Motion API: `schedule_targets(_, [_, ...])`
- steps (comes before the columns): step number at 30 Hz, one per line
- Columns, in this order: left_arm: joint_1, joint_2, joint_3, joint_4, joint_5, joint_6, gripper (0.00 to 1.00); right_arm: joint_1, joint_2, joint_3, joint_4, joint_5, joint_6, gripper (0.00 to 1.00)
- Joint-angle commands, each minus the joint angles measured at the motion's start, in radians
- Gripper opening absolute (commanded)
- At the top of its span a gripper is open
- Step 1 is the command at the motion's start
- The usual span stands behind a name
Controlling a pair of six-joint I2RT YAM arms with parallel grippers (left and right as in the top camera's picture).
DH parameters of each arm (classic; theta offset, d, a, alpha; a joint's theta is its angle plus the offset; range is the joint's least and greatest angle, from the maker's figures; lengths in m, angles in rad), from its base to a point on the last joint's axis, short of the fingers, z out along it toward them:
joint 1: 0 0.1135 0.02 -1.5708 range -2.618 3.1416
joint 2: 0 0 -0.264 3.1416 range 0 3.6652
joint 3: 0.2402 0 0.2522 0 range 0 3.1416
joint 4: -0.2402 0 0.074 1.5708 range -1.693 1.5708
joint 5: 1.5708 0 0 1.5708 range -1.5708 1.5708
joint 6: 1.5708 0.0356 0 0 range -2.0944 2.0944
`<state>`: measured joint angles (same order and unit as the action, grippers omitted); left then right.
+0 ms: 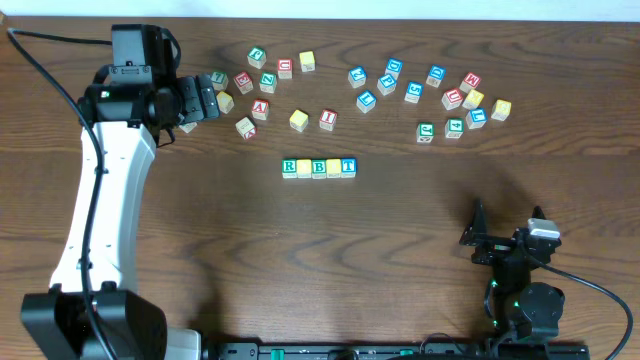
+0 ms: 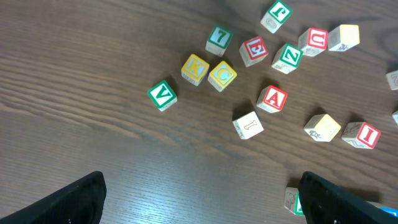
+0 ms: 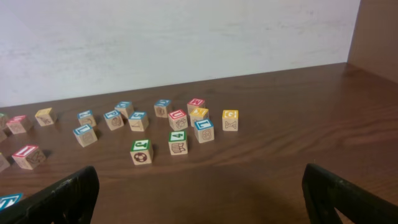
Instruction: Spell out ROBOT
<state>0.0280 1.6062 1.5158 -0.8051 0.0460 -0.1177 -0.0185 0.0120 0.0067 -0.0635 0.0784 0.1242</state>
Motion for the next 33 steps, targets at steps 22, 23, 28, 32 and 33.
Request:
schedule_targets(22, [0.002, -0.948, -1.026, 0.839, -0.054, 0.158, 0.97, -0.006, -0.006, -0.001, -0.005, -0.006, -0.010, 0.99])
schedule_targets(23, [0.002, -0.986, -1.065, 0.849, -0.054, 0.170, 0.97, -0.006, -0.006, -0.001, -0.005, -0.006, -0.010, 0.99])
schedule_targets(28, [0.002, -1.202, -1.247, 0.856, -0.055, 0.257, 0.98, -0.006, -0.006, -0.001, -0.005, -0.006, -0.010, 0.99])
schedule_targets(32, [0.002, -1.335, -1.346, 0.856, -0.058, 0.304, 0.98, -0.006, -0.006, -0.001, -0.005, -0.006, -0.010, 0.99])
schedule_targets(33, [0.002, -1.366, -1.368, 0.856, -0.059, 0.312, 0.97, -0.006, -0.006, -0.001, -0.005, -0.006, -0.010, 0.99])
